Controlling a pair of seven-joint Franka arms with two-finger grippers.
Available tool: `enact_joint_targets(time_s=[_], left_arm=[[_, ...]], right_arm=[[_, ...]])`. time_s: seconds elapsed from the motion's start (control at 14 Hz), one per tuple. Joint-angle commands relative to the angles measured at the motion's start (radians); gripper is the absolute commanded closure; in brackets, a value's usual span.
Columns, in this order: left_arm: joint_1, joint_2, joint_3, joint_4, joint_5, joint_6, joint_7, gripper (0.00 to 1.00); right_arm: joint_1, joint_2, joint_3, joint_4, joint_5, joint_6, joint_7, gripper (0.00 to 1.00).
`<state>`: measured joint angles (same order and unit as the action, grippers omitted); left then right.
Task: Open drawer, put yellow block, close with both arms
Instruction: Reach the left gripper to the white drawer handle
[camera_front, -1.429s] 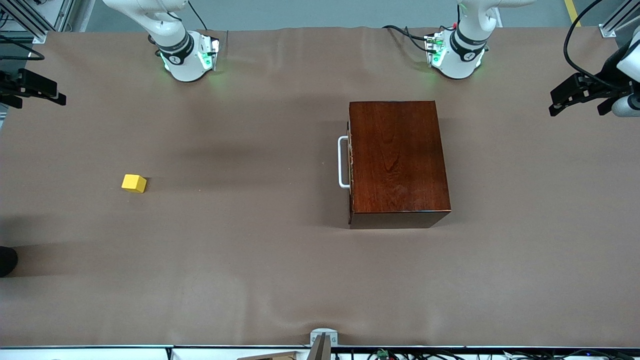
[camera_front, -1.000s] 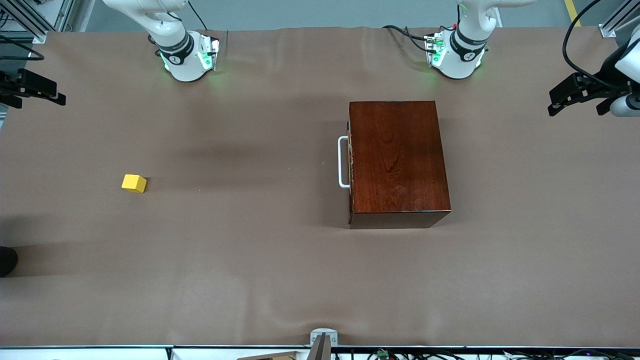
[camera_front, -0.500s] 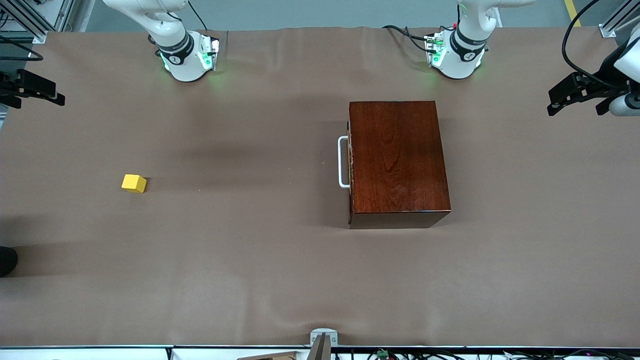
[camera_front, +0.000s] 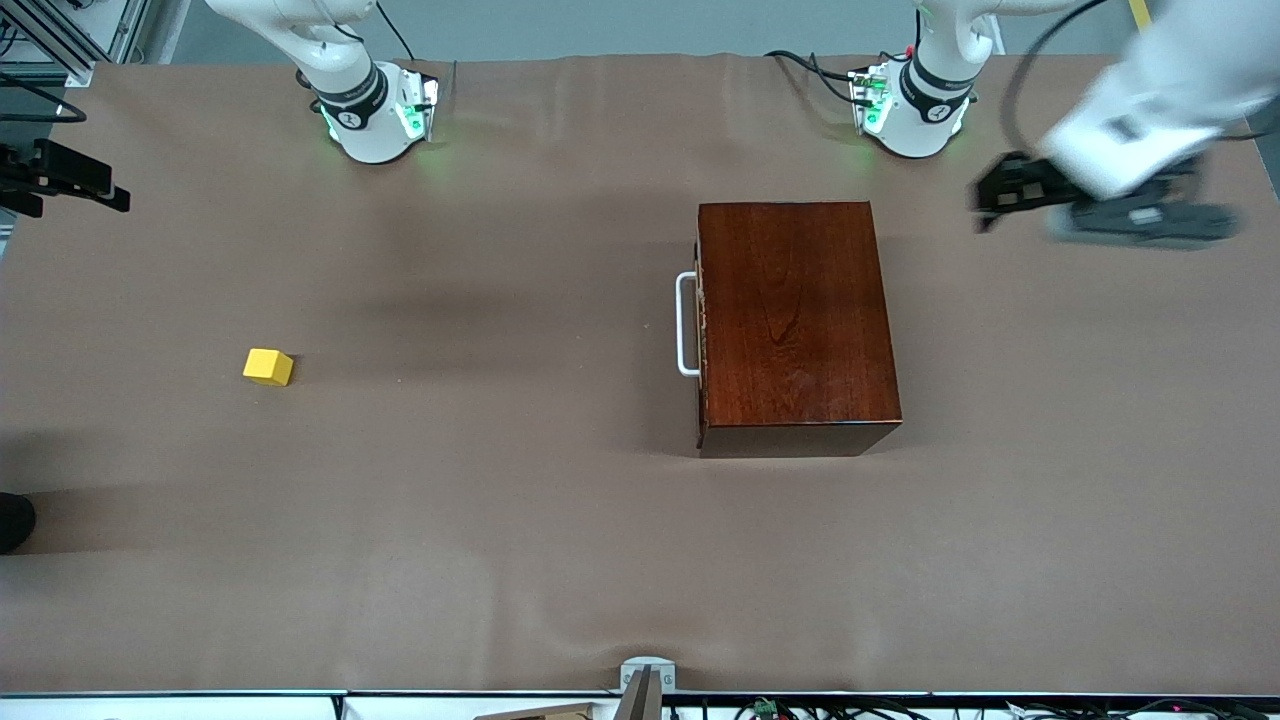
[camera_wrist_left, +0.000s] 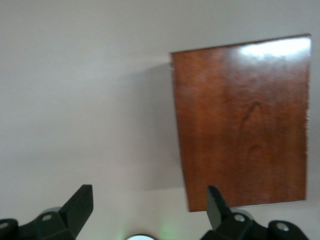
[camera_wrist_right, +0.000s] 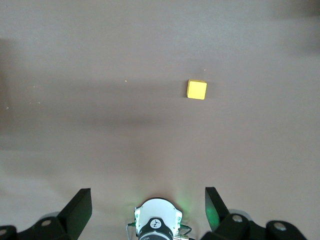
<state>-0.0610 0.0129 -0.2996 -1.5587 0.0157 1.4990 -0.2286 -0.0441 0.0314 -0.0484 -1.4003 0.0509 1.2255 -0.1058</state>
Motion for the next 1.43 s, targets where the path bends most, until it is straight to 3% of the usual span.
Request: enact_joint_targets(time_s=[0.0,0.14,0.29,0.5,0.79,0.93,1.36], left_arm=[[-0.04,0.134,-0.091,0.102,0.027,0.012,-0.119,0.0],[-0.156,0.246,-0.095,0.196,0.056,0.017,-0.266,0.0],[-0.27,0.353,-0.086,0.296,0.16,0.05,-0.389,0.0],[-0.406,0.462,-0.047,0.344,0.217,0.119,-0.518,0.0],[-0.704,0.635,0.19,0.503,0.217,0.127,-0.63,0.0],[-0.819,0.691,0.305,0.513,0.217,0.133,-0.649,0.0],[-0.896,0.8,0.361,0.505,0.219,0.196,-0.759,0.0]], right_arm=[[-0.019,-0.004,0.013,0.0,0.006,-0.007,0.011,0.0],[-0.019,-0.002,0.013,0.0,0.006,-0.007,0.011,0.0],[-0.019,-0.002,0.013,0.0,0.006,-0.006,0.006,0.0],[-0.017,-0.002,0.013,0.001,0.003,-0.006,0.0,0.0],[-0.019,-0.001,0.013,0.001,0.003,-0.006,0.0,0.0],[-0.019,0.001,0.013,0.001,0.003,-0.006,0.0,0.0],[-0.019,0.007,0.013,0.004,0.001,-0.004,-0.002,0.0]])
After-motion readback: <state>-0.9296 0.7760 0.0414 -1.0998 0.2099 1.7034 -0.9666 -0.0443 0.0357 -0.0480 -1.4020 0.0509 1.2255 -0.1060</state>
